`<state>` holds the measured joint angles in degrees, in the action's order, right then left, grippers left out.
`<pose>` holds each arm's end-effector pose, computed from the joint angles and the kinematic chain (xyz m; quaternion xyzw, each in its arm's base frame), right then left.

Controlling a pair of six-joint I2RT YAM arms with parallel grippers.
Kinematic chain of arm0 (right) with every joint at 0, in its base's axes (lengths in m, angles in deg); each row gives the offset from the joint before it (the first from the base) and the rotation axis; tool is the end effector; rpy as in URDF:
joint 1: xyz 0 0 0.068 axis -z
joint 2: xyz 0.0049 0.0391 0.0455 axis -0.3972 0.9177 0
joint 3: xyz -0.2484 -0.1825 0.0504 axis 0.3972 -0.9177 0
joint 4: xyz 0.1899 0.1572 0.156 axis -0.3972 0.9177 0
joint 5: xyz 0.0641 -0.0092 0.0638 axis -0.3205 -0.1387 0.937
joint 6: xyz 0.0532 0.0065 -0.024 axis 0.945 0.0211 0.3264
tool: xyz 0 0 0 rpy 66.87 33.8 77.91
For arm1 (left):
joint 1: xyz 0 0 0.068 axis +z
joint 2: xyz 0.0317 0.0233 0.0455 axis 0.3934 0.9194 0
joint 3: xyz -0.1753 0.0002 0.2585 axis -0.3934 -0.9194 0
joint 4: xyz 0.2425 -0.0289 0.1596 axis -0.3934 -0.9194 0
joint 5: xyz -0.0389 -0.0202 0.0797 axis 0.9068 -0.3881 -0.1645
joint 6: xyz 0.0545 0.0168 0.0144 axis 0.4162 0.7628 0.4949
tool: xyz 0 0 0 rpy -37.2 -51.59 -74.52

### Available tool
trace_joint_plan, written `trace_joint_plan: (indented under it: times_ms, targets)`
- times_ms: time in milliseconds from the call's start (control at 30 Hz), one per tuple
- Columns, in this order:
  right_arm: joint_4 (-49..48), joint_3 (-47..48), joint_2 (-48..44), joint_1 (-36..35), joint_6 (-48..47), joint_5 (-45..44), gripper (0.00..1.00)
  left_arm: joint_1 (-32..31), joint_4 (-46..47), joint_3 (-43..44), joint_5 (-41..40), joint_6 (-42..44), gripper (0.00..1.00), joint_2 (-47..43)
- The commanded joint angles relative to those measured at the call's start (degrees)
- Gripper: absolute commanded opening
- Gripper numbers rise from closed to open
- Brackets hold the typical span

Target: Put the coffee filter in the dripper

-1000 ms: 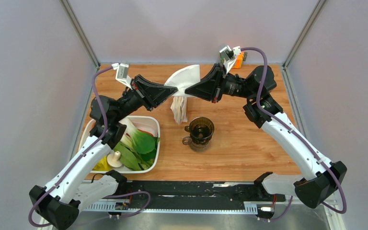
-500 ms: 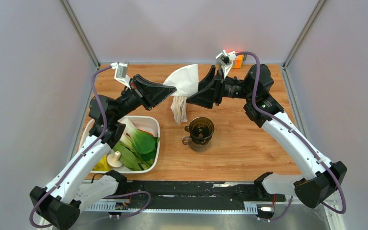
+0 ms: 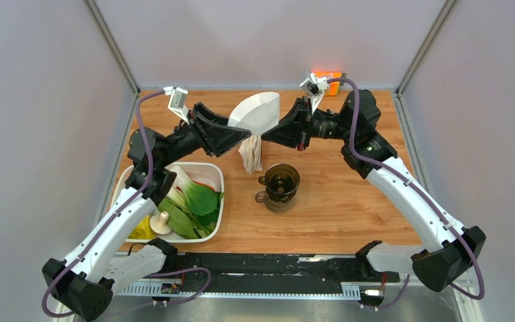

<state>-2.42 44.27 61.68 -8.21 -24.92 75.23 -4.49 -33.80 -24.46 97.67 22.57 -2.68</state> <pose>0.2311 0.1830 0.4894 -0.3896 0.5661 0.5691 0.4515 0.1839 -0.1258 0.4709 0.1561 0.5557 -0.6479 0.4971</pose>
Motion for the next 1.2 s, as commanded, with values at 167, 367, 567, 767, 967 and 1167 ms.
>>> trace_joint_plan:
  times_ms: [167,367,567,767,967,1167]
  targets:
    - [0.3,1.5,-1.2,-0.7,-0.8,1.0,0.00,-0.6,4.3,1.5,3.5,0.8,0.10,0.6]
    - [3.9,2.4,-1.5,0.3,-3.3,3.6,0.00,1.3,-5.5,2.1,7.2,5.1,0.45,-2.4]
    - [19.3,4.7,-3.3,1.0,-18.8,6.1,0.00,14.4,-31.4,7.0,22.9,24.4,0.69,-6.7]
    - [27.9,2.8,-5.9,0.6,-33.3,10.1,0.00,15.1,-59.2,21.3,23.9,58.6,0.69,-4.3]
    - [39.2,6.9,-3.8,-4.3,-45.3,7.8,0.00,13.2,-53.7,24.4,26.4,51.9,0.64,1.1]
    - [43.2,8.6,-2.2,-8.0,-48.2,4.5,0.00,5.8,-59.8,29.6,21.5,57.2,0.69,5.2]
